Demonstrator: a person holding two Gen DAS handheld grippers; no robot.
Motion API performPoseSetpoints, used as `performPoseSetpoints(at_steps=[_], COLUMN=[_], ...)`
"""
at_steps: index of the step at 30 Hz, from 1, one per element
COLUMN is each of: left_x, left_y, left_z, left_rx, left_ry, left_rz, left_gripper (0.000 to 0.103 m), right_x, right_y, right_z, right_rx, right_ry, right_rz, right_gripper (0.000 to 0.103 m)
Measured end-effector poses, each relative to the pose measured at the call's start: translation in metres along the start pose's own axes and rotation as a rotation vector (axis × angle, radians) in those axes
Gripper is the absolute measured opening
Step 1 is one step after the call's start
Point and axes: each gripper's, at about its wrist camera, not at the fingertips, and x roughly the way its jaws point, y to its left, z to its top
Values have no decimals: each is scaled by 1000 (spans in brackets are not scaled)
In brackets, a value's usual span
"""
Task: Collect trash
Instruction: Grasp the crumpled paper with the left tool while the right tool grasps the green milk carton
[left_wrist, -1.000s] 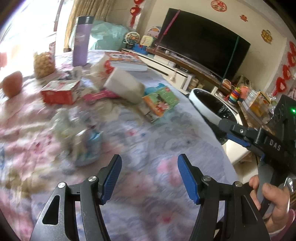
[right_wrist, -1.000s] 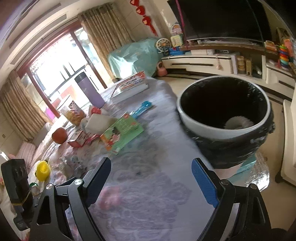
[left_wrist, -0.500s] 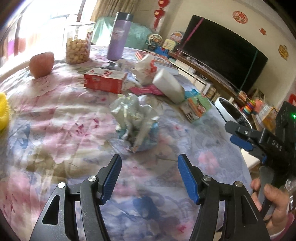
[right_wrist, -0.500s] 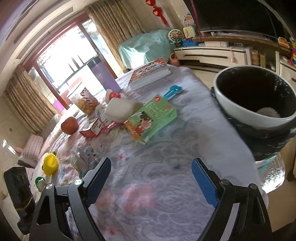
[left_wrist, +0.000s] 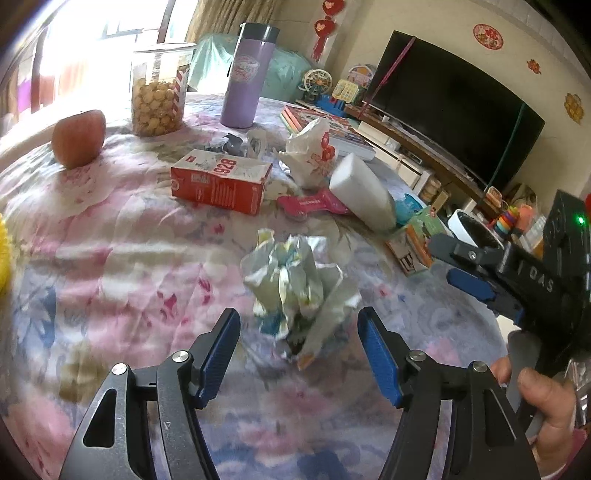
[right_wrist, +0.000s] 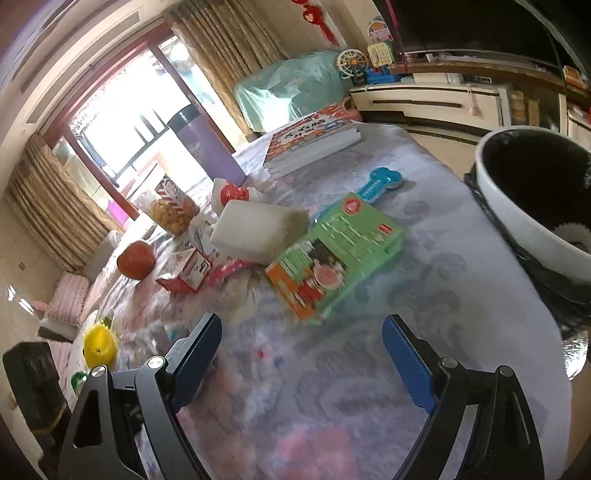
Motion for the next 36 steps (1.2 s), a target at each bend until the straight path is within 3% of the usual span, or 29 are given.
performPoseSetpoints(at_steps=[8,11,13,15,17,20,36], left_x=[22,30,37,39,40,38,41], left_y=[5,4,2,0,-3,-7,-54], left_z=[12,15,16,16,18,18,14], left_rx=[2,10,21,28,38,58,148], left_ry=[6,12,22,20,13,-1,-5], left_rz=[0,-6,-18,-18,-24,-29,-114], left_gripper=[64,59,46,40,35,29,28], right_x=[23,31,33,32,29,16,-48], right_y=[-15,-24,-27,-27,-29,-29,-57], right_z=[21,25,24,22,20,14,2], right_rx=[126,151,140,115,112,88,77], right_ry=[-31,-19,-14,-2,5,-18,-70], right_rz=[-17,-27,-20,26,54,66,52], right_gripper=[90,89,84,64,56,54,53])
